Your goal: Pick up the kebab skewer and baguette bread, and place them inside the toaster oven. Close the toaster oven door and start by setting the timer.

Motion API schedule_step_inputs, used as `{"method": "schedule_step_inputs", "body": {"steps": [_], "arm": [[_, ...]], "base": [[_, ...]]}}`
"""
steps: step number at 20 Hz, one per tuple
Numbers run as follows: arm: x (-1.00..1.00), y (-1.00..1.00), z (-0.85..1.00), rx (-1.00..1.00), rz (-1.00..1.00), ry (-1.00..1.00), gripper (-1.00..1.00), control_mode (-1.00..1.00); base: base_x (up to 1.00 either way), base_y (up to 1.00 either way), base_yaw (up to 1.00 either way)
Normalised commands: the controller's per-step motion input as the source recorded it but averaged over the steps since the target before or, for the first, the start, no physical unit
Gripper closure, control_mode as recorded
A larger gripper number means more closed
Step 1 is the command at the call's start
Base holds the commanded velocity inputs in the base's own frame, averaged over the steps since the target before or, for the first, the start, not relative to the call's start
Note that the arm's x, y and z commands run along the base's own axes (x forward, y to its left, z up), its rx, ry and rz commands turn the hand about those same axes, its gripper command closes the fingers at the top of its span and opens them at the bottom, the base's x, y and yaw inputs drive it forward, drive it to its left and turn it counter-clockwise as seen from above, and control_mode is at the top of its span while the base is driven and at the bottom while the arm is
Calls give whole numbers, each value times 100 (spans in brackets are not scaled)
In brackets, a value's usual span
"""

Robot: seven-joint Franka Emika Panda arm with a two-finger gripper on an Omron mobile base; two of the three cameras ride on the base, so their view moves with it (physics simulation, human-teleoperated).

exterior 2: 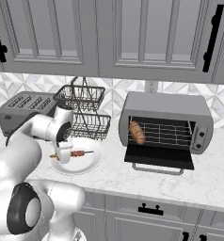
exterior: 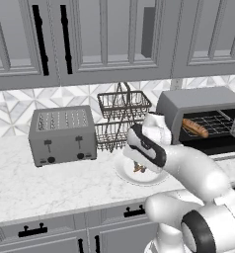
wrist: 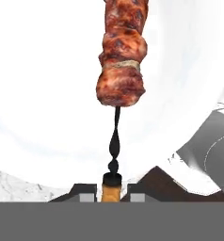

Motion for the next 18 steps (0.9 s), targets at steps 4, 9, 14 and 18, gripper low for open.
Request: {"method": "schedule_step_inputs", "body": {"steps": [4, 9, 14, 18], "arm": [[-55, -100, 100, 9, 13, -1, 100, -100], [-47, -100, 94, 4, 19, -2, 100, -100], [-28, -100, 74, 3, 21, 0, 100, -100], [-3, -100, 56, 0, 24, 2, 100, -100]], "base": [[0, 0, 0], [0, 0, 0], [0, 0, 0], [0, 0, 0]]}}
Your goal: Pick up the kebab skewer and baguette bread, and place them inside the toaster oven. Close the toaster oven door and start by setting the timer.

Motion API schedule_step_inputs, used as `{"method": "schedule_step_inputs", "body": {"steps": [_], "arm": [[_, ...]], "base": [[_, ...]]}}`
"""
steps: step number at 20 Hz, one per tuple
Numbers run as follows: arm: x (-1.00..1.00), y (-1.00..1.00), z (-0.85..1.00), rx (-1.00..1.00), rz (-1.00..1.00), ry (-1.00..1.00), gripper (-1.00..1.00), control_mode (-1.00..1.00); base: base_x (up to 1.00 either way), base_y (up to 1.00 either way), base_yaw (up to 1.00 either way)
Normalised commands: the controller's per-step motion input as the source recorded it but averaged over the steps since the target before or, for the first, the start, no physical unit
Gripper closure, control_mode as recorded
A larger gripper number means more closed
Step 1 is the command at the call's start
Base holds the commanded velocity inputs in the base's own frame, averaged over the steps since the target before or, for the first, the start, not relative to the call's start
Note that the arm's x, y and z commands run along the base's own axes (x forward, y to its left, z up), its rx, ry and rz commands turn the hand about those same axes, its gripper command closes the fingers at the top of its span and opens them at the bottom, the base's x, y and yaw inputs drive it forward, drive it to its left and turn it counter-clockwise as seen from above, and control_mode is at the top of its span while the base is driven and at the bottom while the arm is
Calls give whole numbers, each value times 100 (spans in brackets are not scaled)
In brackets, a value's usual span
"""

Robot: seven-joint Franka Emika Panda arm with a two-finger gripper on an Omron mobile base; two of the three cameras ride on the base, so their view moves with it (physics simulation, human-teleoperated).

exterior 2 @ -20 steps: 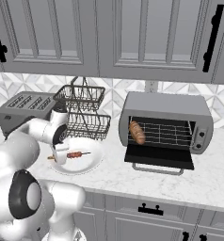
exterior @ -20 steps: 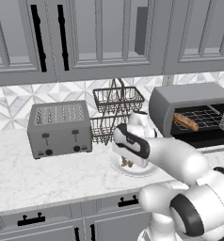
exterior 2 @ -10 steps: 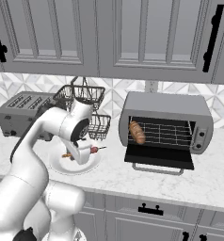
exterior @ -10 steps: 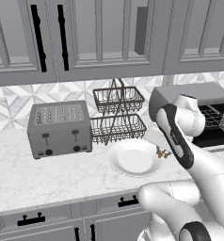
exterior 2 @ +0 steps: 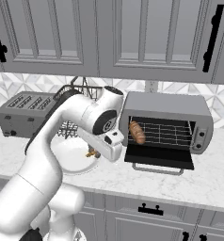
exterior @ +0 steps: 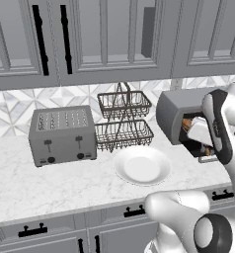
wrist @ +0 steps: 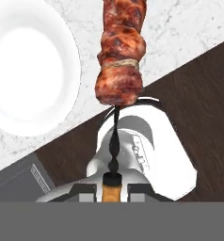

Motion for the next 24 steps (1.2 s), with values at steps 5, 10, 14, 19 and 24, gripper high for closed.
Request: {"method": "schedule_step_inputs", "body": {"steps": [5, 10, 14, 19, 24], "arm": [[-3, -100, 19, -4, 32, 0, 100, -100], [-5, -100, 9, -3, 37, 0, 100, -100], [0, -76, 0, 0, 18, 0, 100, -100], [4, -7, -3, 0, 0, -2, 100, -100], [32, 0, -13, 0, 0, -9, 100, -100]], "base": [[0, 0, 0], [0, 0, 0], [0, 0, 0], [0, 0, 0], [0, 0, 0]]}}
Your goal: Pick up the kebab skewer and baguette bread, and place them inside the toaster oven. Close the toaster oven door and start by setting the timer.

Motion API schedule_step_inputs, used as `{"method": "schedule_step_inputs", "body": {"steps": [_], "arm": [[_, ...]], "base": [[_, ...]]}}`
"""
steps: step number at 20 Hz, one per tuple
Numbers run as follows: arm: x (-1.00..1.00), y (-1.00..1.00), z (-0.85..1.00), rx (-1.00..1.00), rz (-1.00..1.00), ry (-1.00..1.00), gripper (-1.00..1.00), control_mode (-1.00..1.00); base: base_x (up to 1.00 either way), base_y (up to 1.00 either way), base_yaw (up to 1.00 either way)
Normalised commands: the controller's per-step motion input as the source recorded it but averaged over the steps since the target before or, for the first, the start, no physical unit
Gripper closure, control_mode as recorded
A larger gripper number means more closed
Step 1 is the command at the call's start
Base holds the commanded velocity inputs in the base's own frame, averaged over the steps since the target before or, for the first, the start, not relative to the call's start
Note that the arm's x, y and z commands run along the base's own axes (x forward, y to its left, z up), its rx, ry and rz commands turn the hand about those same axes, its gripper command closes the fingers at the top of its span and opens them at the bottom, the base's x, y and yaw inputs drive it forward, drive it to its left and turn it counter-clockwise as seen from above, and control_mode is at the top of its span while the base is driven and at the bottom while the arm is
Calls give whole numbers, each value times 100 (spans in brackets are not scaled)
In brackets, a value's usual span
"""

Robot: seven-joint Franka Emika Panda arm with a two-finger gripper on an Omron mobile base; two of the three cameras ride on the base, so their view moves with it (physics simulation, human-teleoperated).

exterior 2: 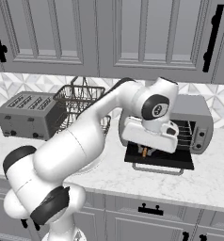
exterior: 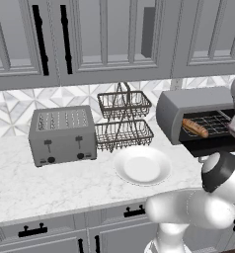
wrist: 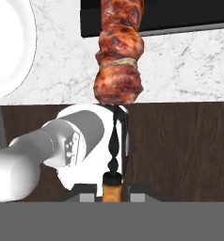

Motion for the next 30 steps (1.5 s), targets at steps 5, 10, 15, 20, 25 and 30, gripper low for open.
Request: {"method": "schedule_step_inputs", "body": {"steps": [5, 10, 15, 20, 25, 30], "arm": [[45, 0, -21, -1, 0, -6, 100, -100], [56, 0, -4, -3, 1, 3, 100, -100], [46, 0, -8, -4, 1, 2, 100, -100], [30, 0, -25, -3, 0, -1, 100, -100], [31, 0, -21, 0, 0, -12, 100, -100], [26, -3, -22, 0, 0, -1, 100, -100]], "base": [[0, 0, 0], [0, 0, 0], [0, 0, 0], [0, 0, 0], [0, 0, 0], [0, 0, 0]]}}
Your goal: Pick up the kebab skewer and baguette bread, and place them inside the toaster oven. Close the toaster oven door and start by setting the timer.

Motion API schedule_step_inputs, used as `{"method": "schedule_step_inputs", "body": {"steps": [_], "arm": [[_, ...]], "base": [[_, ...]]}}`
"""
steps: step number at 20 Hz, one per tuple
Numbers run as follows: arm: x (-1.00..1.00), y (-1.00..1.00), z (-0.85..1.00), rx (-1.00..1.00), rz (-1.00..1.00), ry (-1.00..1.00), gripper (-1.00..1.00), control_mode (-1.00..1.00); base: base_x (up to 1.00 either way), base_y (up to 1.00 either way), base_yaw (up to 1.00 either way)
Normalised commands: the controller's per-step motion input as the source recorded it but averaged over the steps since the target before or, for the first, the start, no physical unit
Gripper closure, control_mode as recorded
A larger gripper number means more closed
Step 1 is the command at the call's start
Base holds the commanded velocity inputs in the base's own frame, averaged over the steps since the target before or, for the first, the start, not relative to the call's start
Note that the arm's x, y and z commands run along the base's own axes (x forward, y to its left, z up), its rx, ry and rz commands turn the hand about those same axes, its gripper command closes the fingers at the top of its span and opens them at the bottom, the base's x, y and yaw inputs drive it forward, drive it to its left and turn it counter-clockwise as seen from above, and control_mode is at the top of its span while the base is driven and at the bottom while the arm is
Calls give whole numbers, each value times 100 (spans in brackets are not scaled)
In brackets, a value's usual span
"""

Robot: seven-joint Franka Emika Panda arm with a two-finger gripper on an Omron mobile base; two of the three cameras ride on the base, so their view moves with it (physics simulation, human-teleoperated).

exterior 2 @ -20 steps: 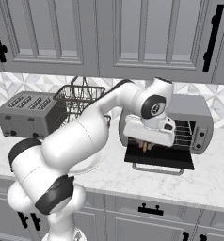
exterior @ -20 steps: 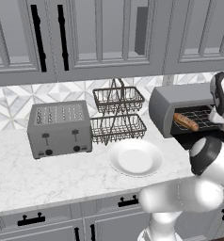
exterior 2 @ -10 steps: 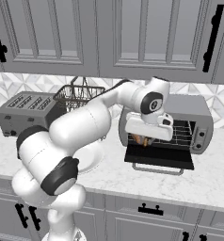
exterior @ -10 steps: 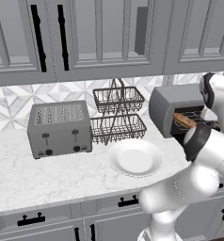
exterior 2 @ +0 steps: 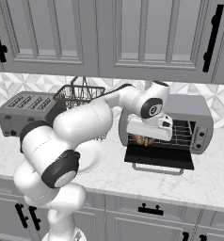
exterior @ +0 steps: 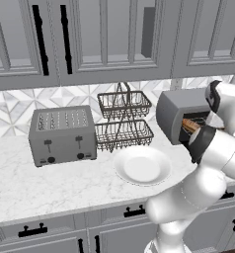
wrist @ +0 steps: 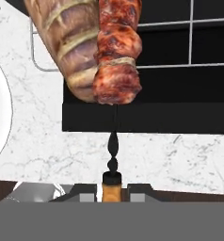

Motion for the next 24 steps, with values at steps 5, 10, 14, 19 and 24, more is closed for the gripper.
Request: {"method": "schedule_step_inputs", "body": {"steps": [5, 10, 14, 19, 24], "arm": [[24, -18, -17, 0, 0, 0, 100, -100], [15, -35, 0, 0, 2, 0, 100, -100], [11, -22, -2, 0, 1, 0, 100, -100], [9, 0, -3, 0, 0, -4, 100, -100], [15, 0, -13, 0, 0, -6, 100, -100]], "base": [[0, 0, 0], [0, 0, 0], [0, 0, 0], [0, 0, 0], [0, 0, 0]]}}
